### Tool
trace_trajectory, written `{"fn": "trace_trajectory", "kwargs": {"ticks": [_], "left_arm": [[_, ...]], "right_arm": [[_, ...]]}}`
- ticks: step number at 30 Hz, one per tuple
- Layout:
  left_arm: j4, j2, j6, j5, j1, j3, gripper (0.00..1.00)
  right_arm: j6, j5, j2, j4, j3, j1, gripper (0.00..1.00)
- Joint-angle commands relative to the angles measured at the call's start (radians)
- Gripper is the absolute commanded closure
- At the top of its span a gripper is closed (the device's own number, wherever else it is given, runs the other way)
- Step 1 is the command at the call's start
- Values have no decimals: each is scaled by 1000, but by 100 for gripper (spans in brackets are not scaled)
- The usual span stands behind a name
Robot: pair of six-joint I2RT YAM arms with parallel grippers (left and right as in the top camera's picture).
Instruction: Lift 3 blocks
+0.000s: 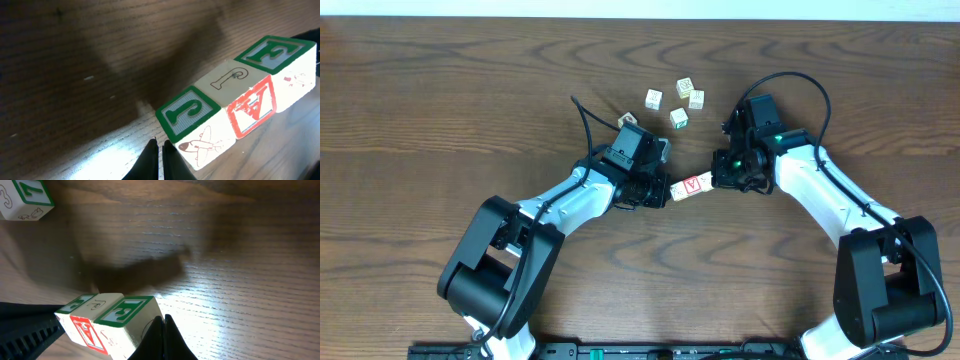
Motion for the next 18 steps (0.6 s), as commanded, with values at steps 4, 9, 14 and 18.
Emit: {"fn": "trace_trajectory", "kwargs": {"ticks": [4,9,14,18], "left_arm": [[39,-2,21,124,-50,22,93],[42,-2,21,121,-50,22,93],[42,-2,21,116,-50,22,93],[37,-2,21,89,-50,22,93]], "right_arm": [[-8,-222,-4,-12,20,64,99],[-8,-219,-4,-24,-1,64,99],[-8,-218,-4,-19,-32,64,99],[-8,-219,-4,-20,-38,64,99]]}}
